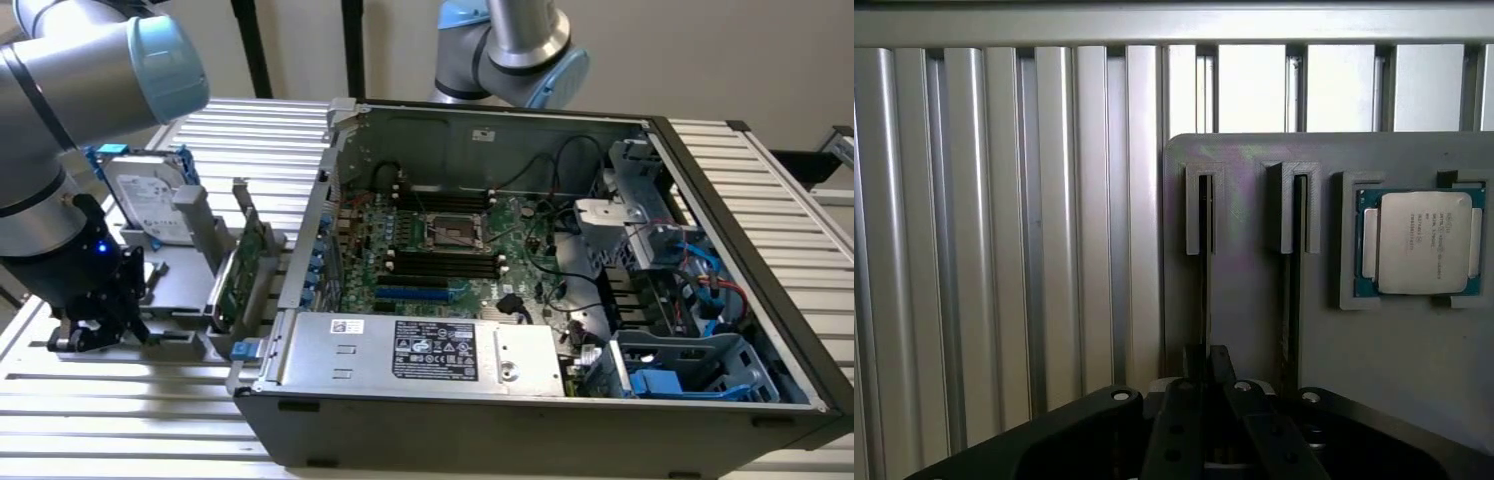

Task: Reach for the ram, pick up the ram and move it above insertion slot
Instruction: 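Pick up the ram and move it above insertion slot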

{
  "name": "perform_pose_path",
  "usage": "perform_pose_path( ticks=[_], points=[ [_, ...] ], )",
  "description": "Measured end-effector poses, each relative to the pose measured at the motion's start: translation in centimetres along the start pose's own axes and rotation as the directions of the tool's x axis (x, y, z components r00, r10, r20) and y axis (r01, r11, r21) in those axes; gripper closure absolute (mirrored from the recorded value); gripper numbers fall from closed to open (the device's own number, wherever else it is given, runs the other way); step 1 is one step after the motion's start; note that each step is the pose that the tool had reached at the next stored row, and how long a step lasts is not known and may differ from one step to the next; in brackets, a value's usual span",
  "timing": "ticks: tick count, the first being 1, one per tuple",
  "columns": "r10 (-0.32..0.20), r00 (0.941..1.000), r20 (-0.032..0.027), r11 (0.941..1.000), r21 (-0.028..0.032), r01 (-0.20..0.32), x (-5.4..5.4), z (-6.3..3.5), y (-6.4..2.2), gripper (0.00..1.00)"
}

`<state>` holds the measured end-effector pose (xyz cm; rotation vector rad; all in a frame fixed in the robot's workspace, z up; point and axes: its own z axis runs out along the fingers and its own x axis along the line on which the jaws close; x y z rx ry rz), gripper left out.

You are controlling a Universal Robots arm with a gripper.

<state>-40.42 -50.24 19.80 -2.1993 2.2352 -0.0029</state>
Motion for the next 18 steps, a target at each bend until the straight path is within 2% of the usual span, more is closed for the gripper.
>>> perform_pose_path(
  ticks=[5,12,18],
  points=[
    [0.000,1.0000,0.0002,1.0000,0.0002,0.000,0.0,-0.09,-0.01,0.87],
    [0.000,1.0000,0.0010,1.0000,-0.0019,0.000,0.0,-0.79,-0.01,0.87],
    [0.000,1.0000,0.0011,1.0000,-0.0085,0.000,0.0,-1.97,-0.14,0.87]
  ],
)
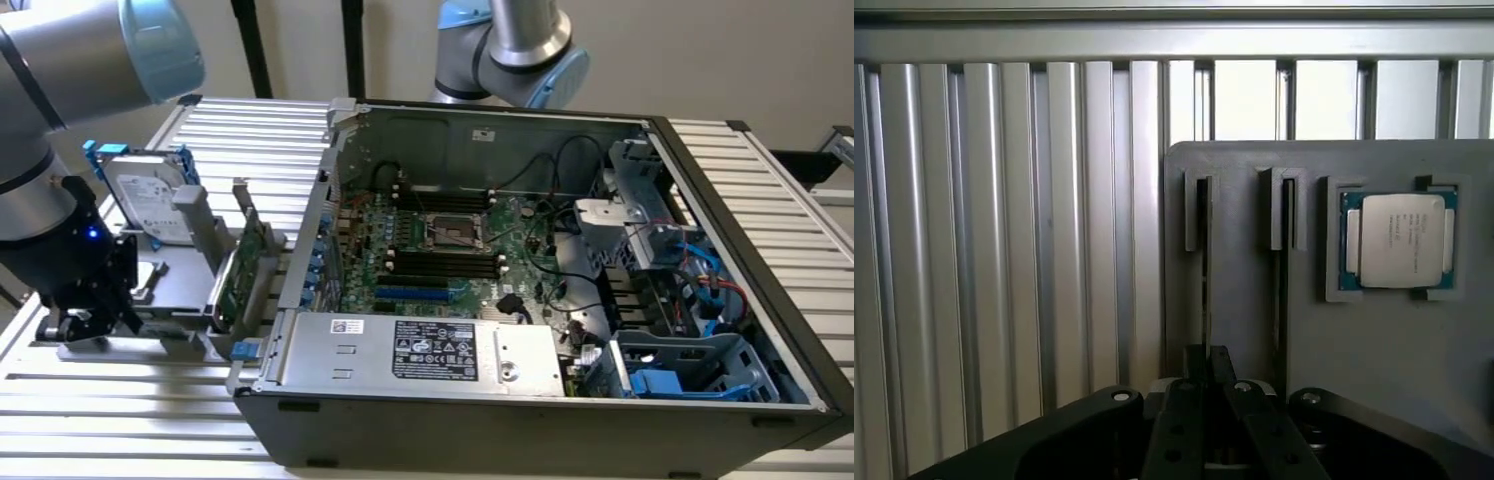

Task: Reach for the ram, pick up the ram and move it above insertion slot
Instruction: 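Pick up the ram and move it above insertion slot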

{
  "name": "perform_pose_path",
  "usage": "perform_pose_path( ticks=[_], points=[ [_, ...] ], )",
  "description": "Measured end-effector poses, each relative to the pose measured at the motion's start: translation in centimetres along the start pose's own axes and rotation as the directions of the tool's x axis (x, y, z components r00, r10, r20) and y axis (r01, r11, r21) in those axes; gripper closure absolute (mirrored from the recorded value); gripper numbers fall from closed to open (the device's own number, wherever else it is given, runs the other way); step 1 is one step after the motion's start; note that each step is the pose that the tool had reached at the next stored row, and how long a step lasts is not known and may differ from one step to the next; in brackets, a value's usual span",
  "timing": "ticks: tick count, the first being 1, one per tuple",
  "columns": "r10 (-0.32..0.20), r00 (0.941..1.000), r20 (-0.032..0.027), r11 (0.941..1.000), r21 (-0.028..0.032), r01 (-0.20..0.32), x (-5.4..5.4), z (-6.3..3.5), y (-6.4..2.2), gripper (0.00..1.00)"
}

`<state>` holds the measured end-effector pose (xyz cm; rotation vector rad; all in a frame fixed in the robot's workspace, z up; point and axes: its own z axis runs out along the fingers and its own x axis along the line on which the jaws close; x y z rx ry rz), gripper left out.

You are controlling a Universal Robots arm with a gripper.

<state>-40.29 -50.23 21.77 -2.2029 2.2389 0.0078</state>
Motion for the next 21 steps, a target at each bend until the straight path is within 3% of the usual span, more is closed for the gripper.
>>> perform_pose_path(
  ticks=[9,21],
  points=[
    [0.000,1.0000,-0.0003,0.9999,-0.0130,0.000,0.0,-3.82,-0.25,0.87],
    [-0.019,0.9998,-0.0004,0.9997,-0.0137,0.019,-0.3,-9.25,-0.95,0.87]
  ],
)
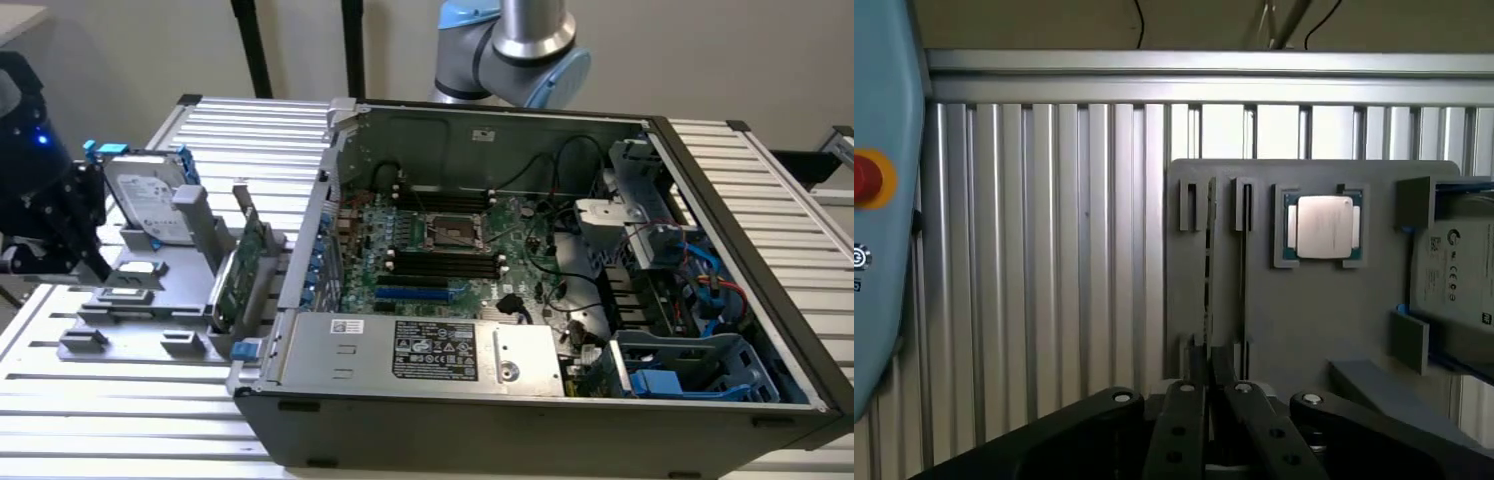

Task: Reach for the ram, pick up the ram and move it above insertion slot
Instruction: 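Pick up the ram and move it above insertion slot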

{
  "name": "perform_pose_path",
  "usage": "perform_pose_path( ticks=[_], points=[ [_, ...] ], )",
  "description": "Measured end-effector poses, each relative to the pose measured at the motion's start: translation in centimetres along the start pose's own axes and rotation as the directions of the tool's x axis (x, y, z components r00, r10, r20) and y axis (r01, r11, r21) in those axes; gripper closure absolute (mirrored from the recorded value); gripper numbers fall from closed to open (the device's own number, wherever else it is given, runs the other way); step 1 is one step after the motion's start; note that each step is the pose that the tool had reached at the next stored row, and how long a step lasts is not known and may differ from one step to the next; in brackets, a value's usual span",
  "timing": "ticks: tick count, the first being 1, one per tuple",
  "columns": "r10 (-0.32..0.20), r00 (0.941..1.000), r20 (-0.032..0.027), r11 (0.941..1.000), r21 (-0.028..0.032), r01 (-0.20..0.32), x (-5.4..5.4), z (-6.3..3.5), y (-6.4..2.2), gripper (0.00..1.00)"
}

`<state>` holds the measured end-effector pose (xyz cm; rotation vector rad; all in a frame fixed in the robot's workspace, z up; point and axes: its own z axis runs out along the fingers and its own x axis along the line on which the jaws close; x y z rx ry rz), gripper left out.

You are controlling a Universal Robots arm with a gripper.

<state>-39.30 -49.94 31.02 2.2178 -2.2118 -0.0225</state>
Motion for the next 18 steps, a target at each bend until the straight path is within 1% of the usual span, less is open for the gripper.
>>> perform_pose_path(
  ticks=[5,9,13,18],
  points=[
    [-0.014,0.9999,-0.0001,0.9999,-0.0002,0.014,0.0,-2.23,-0.56,0.87],
    [-0.026,0.9997,-0.0002,0.9997,-0.0002,0.026,0.0,-3.60,-1.17,0.87],
    [-0.033,0.9995,-0.0005,0.9995,-0.0005,0.033,0.0,-4.42,-2.14,0.87],
    [-0.037,0.9993,-0.0004,0.9993,-0.0010,0.037,0.0,-5.24,-3.81,0.87]
  ],
)
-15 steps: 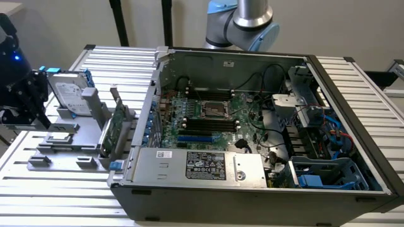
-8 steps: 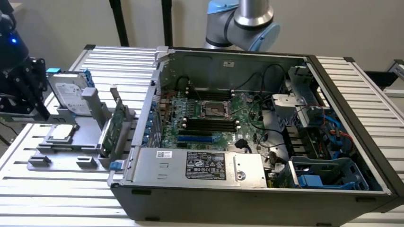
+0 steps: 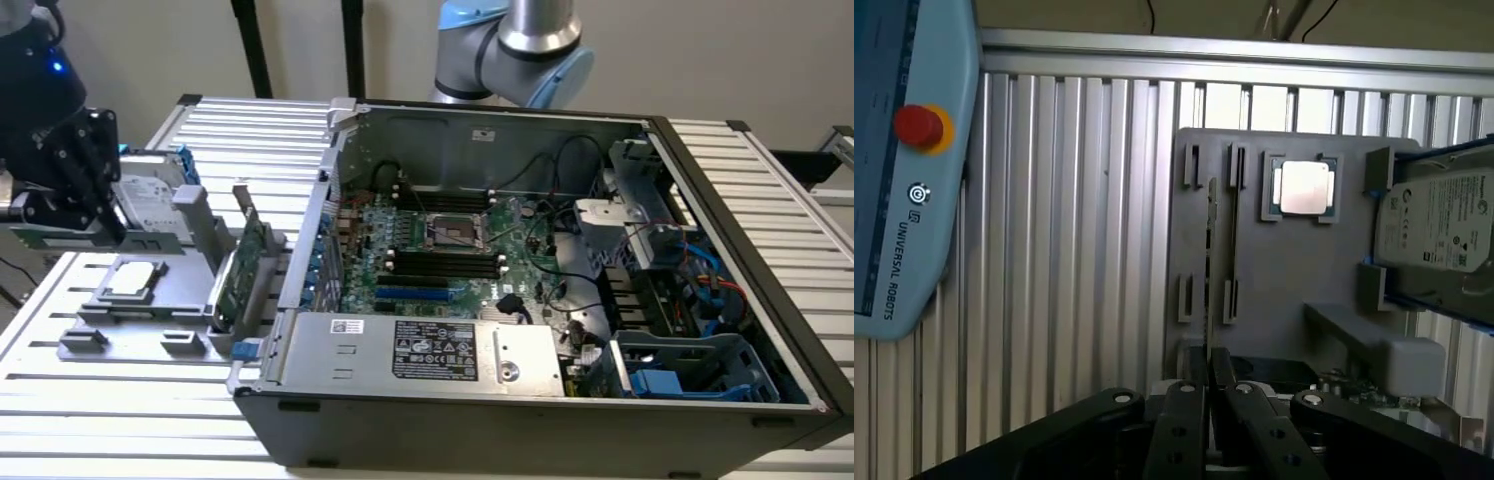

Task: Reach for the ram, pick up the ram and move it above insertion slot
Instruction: 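Pick up the ram and move it above insertion slot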

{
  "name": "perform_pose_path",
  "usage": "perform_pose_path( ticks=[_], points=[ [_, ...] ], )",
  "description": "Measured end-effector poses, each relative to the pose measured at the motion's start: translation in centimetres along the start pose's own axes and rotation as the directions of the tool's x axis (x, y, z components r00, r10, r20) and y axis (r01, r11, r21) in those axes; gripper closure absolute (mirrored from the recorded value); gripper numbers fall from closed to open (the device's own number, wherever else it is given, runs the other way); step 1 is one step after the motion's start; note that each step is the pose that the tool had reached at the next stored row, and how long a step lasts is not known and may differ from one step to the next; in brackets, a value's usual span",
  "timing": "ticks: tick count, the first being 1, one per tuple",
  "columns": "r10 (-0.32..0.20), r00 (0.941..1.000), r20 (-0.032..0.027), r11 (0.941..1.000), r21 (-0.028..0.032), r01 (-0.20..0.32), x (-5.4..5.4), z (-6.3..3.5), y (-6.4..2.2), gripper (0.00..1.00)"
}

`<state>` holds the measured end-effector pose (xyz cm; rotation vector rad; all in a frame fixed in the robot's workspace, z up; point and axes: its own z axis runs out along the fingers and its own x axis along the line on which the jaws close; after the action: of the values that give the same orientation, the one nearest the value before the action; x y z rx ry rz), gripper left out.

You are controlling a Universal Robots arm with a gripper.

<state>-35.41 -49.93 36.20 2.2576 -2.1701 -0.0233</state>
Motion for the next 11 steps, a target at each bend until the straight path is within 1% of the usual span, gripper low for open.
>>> perform_pose_path(
  ticks=[5,11],
  points=[
    [-0.002,1.0000,0.0003,1.0000,-0.0012,0.002,0.1,-0.96,-1.89,0.87],
    [-0.003,1.0000,0.0003,1.0000,-0.0029,0.003,0.2,-2.08,-4.54,0.87]
  ],
)
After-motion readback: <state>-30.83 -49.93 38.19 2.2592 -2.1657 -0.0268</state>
